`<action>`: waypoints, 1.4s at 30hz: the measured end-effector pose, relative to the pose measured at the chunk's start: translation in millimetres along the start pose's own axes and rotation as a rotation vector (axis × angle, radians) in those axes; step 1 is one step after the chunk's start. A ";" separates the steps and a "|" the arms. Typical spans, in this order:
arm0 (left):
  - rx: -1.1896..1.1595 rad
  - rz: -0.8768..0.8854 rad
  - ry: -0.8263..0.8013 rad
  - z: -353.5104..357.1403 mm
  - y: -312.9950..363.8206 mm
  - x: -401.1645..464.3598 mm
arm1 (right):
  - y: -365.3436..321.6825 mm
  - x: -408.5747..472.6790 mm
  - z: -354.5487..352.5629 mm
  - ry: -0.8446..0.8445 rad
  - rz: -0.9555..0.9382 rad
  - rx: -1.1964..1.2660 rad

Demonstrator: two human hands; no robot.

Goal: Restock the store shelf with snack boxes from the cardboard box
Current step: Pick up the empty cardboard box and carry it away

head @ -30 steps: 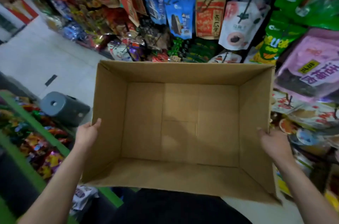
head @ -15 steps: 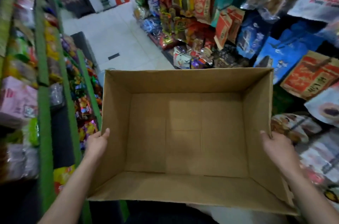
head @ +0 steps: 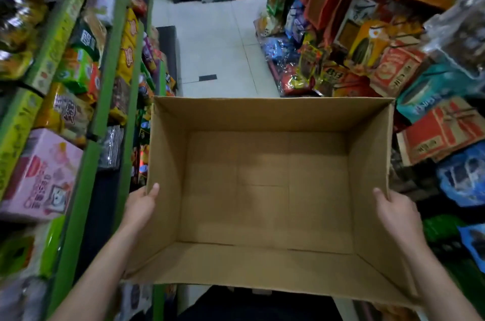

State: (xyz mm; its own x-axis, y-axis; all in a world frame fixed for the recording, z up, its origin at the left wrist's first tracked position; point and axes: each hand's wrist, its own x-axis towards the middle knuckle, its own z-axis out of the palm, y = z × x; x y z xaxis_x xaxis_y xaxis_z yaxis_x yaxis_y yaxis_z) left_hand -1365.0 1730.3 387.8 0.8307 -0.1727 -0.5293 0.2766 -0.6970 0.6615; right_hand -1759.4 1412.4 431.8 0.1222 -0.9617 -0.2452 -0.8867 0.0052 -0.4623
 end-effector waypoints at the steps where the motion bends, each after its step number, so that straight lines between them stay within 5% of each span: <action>1: 0.008 -0.006 0.005 0.9 9.8 12.0 | -13.8 18.1 4.2 -0.004 -0.009 -0.008; 26: -0.075 -0.053 0.354 78.3 369.9 388.5 | -460.3 541.4 114.4 -0.178 -0.341 -0.069; 42: -0.150 -0.026 0.244 75.2 634.2 734.3 | -763.2 803.8 202.9 -0.148 -0.238 -0.034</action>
State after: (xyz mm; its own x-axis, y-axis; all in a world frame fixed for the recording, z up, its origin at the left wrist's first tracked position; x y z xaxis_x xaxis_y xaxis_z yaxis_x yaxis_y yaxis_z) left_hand -616.0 1109.1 378.8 0.9090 0.0295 -0.4157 0.3529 -0.5852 0.7301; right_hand -894.0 690.9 414.6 0.3903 -0.8843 -0.2562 -0.8394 -0.2274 -0.4937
